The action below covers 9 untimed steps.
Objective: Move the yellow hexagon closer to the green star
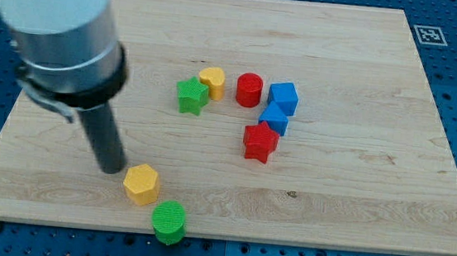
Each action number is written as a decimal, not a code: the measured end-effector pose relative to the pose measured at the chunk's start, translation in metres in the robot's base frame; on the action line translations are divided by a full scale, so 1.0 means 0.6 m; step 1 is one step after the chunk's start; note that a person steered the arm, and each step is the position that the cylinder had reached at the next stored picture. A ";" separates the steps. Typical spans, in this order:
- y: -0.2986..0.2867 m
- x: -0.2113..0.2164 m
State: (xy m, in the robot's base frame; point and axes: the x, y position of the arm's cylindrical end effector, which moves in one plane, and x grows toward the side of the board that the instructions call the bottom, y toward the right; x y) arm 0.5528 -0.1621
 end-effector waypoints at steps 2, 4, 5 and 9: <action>-0.011 0.055; -0.005 0.082; 0.018 0.096; 0.055 0.072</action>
State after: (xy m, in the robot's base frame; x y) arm 0.5961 -0.1289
